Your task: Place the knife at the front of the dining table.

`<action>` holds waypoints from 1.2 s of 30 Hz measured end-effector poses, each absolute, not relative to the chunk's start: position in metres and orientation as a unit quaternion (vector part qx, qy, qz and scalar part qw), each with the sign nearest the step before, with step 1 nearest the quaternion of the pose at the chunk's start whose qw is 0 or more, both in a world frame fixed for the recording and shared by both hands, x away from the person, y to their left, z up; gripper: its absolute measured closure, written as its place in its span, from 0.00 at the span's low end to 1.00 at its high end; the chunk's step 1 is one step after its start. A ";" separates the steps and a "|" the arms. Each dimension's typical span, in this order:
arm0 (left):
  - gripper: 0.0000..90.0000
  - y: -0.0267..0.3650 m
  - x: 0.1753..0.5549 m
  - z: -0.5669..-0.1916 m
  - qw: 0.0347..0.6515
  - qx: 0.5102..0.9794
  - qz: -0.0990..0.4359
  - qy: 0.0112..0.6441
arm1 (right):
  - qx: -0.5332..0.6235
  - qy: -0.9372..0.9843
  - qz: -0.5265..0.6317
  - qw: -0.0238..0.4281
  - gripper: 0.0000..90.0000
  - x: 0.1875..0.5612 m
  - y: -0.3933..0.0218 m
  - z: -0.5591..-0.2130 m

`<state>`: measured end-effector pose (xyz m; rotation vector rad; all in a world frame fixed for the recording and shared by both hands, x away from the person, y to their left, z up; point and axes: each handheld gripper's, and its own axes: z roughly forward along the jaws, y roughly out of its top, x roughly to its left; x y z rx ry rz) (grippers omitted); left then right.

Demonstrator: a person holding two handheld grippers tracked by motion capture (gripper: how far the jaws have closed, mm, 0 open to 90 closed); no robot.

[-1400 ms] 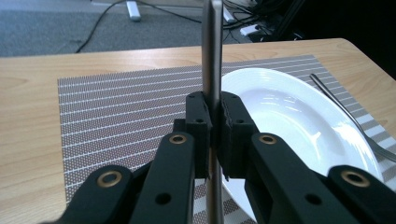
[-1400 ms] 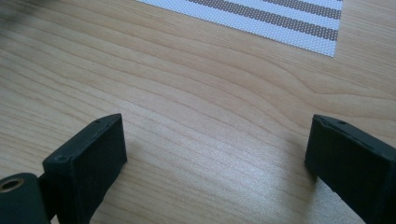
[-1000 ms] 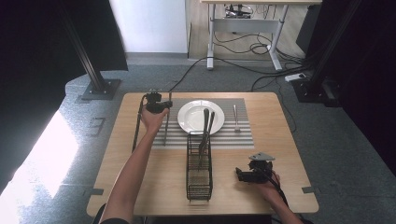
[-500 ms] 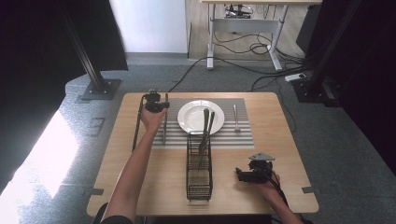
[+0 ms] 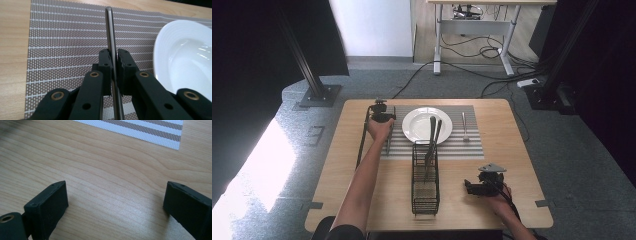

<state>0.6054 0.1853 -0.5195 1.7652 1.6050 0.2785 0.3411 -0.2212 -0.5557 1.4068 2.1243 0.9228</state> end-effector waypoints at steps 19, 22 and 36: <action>0.93 0.176 0.607 -0.533 0.333 0.693 0.109 0.630 | 0.507 0.766 0.333 0.215 0.07 0.341 -0.221 -0.555; 0.93 0.175 0.607 -0.533 0.334 0.693 0.112 0.630 | 0.507 0.766 0.333 0.214 0.07 0.341 -0.221 -0.555; 0.91 0.172 0.601 -0.534 0.322 0.706 0.140 0.615 | 0.505 0.767 0.333 0.214 0.09 0.340 -0.220 -0.555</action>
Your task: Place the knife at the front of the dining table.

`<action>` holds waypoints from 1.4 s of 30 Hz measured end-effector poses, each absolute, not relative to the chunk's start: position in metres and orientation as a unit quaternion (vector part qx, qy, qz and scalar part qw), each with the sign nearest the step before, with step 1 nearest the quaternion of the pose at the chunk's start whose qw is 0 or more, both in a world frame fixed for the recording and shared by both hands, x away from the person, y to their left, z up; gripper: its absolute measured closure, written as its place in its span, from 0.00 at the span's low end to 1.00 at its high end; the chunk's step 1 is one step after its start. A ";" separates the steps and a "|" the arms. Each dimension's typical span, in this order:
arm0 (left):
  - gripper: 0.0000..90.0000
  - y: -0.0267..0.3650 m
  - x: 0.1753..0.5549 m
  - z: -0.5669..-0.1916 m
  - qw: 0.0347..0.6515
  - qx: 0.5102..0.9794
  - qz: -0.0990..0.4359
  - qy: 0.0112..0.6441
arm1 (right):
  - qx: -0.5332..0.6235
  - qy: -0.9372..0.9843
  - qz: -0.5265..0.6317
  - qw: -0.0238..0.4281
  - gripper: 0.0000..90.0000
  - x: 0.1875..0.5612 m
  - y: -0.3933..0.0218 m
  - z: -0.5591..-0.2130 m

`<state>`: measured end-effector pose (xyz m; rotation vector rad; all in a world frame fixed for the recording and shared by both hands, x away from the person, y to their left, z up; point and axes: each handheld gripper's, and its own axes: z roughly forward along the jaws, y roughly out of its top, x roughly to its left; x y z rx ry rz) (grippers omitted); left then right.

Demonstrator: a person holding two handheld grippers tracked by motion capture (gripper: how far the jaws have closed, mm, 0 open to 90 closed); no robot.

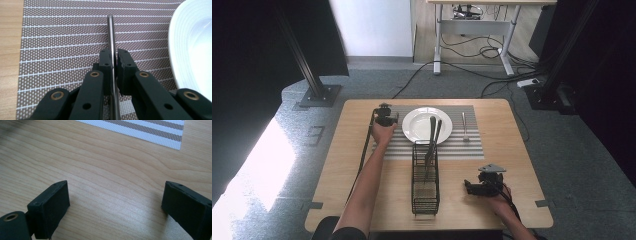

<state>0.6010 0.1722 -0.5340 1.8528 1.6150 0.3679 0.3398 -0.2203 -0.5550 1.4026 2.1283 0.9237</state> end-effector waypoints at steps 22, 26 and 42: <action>0.72 0.191 0.550 -0.514 0.346 0.732 0.137 0.571 | 0.500 0.772 0.331 0.209 0.09 0.338 -0.221 -0.554; 0.72 0.190 0.549 -0.522 0.328 0.741 0.139 0.569 | 0.500 0.772 0.331 0.209 0.09 0.338 -0.221 -0.554; 0.89 0.184 0.568 -0.536 0.305 0.731 0.189 0.580 | 0.499 0.773 0.332 0.209 0.09 0.338 -0.221 -0.554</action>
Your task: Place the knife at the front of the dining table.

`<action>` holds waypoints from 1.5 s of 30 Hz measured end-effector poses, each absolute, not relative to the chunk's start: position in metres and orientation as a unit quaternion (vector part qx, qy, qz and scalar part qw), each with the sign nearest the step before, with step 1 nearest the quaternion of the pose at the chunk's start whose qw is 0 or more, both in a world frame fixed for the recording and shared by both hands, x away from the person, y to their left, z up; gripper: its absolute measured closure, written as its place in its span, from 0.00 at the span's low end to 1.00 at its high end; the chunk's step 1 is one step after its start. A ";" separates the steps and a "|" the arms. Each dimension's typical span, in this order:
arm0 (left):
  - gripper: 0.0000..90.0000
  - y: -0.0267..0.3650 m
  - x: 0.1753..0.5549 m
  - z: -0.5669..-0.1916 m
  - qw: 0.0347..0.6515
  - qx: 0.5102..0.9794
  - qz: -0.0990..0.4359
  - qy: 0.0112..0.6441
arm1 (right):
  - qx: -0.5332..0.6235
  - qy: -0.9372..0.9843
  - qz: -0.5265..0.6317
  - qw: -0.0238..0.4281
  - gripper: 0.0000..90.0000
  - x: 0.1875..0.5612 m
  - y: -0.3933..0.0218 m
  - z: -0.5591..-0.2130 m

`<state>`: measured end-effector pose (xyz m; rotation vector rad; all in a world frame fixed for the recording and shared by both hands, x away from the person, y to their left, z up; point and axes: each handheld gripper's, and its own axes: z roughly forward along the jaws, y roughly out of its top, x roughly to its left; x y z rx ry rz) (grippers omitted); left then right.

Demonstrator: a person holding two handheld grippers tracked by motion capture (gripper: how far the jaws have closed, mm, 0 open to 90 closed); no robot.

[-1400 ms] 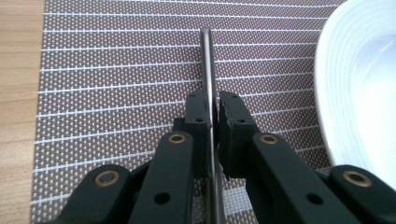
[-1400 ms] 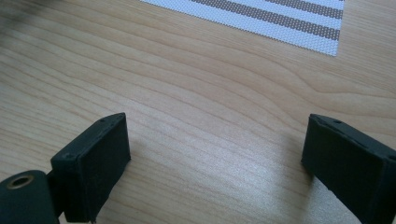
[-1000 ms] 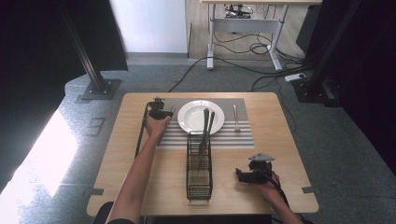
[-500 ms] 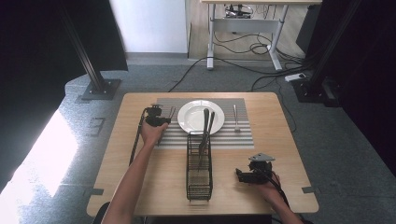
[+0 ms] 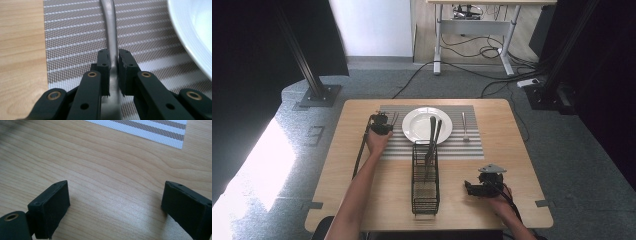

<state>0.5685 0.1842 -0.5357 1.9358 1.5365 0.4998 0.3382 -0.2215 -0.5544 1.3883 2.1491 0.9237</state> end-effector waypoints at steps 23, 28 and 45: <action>0.57 0.192 0.558 -0.530 0.341 0.728 0.159 0.573 | 0.496 0.776 0.332 0.205 0.08 0.340 -0.222 -0.554; 0.53 0.200 0.542 -0.524 0.339 0.732 0.169 0.566 | 0.495 0.776 0.332 0.206 0.08 0.340 -0.222 -0.554; 0.51 0.216 0.506 -0.532 0.325 0.740 0.140 0.572 | 0.494 0.778 0.331 0.204 0.08 0.340 -0.222 -0.554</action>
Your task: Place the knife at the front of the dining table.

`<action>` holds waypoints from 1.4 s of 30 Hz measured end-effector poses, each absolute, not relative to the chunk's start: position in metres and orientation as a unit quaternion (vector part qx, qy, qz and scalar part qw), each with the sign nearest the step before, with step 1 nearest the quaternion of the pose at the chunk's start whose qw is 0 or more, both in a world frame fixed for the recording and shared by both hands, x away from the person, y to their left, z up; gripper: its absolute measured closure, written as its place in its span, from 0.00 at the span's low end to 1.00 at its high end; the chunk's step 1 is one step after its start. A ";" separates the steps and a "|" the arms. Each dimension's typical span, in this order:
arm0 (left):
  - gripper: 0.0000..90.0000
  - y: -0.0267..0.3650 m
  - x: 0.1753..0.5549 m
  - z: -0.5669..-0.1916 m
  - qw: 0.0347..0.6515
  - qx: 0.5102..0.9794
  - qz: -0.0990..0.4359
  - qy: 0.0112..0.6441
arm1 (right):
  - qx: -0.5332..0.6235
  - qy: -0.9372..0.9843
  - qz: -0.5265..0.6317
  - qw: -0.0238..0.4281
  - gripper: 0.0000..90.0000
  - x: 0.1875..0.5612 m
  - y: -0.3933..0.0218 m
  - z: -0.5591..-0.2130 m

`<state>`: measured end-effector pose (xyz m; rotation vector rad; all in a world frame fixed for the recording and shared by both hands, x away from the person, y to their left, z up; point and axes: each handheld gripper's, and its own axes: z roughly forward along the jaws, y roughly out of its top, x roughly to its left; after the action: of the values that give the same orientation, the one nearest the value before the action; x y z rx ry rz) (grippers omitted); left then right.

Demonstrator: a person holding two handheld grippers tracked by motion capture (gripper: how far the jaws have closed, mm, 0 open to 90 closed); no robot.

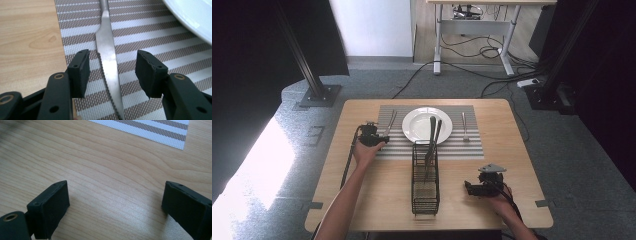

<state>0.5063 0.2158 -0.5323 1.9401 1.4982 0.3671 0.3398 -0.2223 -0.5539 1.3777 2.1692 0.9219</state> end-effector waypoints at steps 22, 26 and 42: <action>0.53 0.198 0.491 -0.534 0.325 0.758 0.143 0.547 | 0.493 0.779 0.330 0.203 0.08 0.339 -0.223 -0.554; 0.53 0.198 0.491 -0.534 0.325 0.758 0.142 0.547 | 0.493 0.779 0.330 0.202 0.09 0.339 -0.223 -0.554; 0.50 0.208 0.477 -0.520 0.343 0.755 0.152 0.538 | 0.489 0.782 0.331 0.201 0.08 0.338 -0.224 -0.554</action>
<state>0.4769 0.2080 -0.5199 1.9613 1.3990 0.3953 0.3375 -0.2240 -0.5536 1.3669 2.1844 0.9242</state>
